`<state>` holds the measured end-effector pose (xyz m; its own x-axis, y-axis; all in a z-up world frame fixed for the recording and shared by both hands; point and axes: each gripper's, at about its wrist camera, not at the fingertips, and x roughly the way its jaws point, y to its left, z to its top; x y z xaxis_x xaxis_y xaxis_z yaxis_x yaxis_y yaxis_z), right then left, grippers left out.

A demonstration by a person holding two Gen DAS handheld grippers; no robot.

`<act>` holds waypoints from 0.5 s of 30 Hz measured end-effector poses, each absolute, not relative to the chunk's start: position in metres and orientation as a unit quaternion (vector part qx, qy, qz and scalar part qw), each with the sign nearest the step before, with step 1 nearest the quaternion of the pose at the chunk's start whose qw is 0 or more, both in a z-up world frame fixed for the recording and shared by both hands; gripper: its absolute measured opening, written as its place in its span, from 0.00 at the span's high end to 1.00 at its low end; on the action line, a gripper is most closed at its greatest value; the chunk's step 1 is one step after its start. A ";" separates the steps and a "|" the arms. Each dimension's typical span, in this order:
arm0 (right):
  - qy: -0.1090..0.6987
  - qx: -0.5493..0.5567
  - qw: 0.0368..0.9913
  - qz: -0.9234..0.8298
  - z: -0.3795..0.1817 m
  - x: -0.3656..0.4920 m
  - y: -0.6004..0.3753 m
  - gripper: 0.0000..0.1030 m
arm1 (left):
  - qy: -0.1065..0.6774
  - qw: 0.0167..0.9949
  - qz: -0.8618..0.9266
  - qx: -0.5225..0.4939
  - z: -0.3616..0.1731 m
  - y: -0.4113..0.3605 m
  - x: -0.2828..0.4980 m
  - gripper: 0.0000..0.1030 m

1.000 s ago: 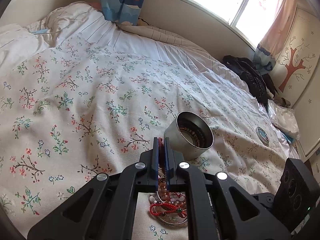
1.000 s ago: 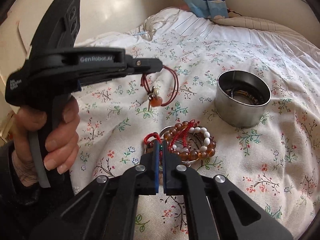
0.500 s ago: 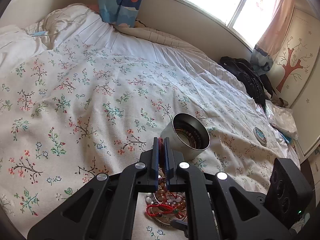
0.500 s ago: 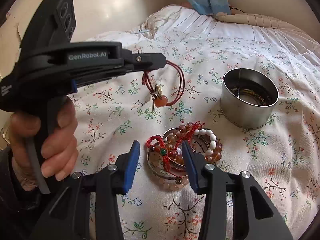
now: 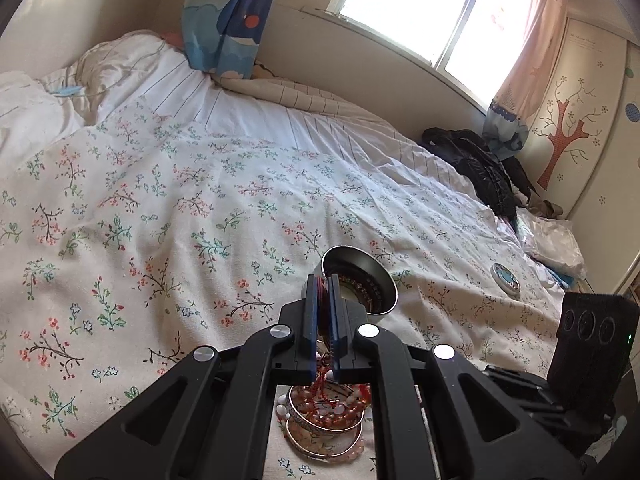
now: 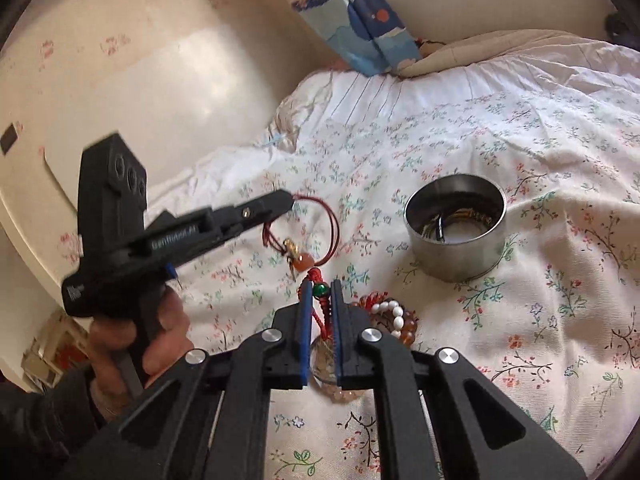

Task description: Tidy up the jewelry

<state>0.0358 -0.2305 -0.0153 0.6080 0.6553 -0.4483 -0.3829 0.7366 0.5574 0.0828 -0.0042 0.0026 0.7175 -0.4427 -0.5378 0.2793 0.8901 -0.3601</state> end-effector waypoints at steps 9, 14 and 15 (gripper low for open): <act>0.263 0.261 0.896 0.245 0.003 0.032 -0.268 0.91 | 0.293 0.926 -0.221 -0.093 0.017 -0.031 0.073 0.95; 0.256 0.276 0.900 0.217 0.003 0.039 -0.278 0.91 | 0.289 0.925 -0.230 -0.089 0.020 -0.044 0.081 0.95; 0.255 0.278 0.902 0.210 0.003 0.041 -0.279 0.91 | 0.288 0.925 -0.232 -0.088 0.020 -0.046 0.083 0.95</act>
<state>0.0406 -0.2793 0.0033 0.7825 0.5197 -0.3430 -0.2366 0.7577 0.6082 0.0826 -0.0465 0.0199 0.7266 -0.4795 -0.4921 0.3780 0.8770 -0.2965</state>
